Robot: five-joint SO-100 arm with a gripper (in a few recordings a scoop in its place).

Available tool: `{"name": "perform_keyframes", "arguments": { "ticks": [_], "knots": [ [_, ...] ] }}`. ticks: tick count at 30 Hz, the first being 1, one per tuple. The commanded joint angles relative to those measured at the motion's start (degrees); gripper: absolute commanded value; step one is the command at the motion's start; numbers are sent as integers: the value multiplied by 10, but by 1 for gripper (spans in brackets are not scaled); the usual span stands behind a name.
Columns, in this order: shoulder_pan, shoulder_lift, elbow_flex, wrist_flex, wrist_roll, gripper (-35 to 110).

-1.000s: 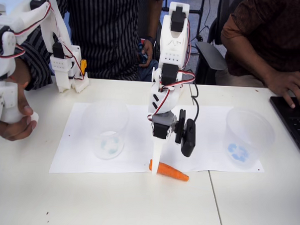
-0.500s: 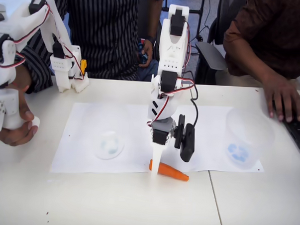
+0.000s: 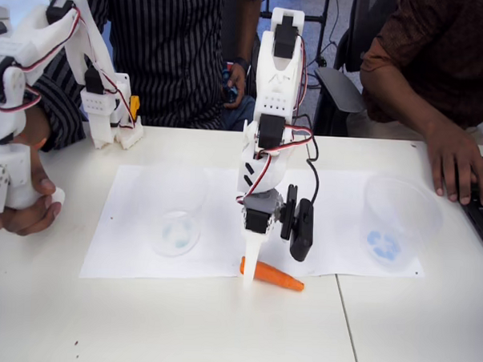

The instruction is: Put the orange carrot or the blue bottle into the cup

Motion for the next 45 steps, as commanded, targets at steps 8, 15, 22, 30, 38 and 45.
{"name": "perform_keyframes", "arguments": {
  "ticks": [8, 15, 22, 30, 38, 45],
  "knots": [
    [11, 24, -53, -4, 2, 22],
    [11, 24, -53, -4, 9, 19],
    [11, 24, -52, -4, 9, 19],
    [11, 24, -44, -1, 10, 19],
    [11, 24, -44, 0, 10, 19],
    [11, 24, -44, 2, 10, 19]
  ]
}}
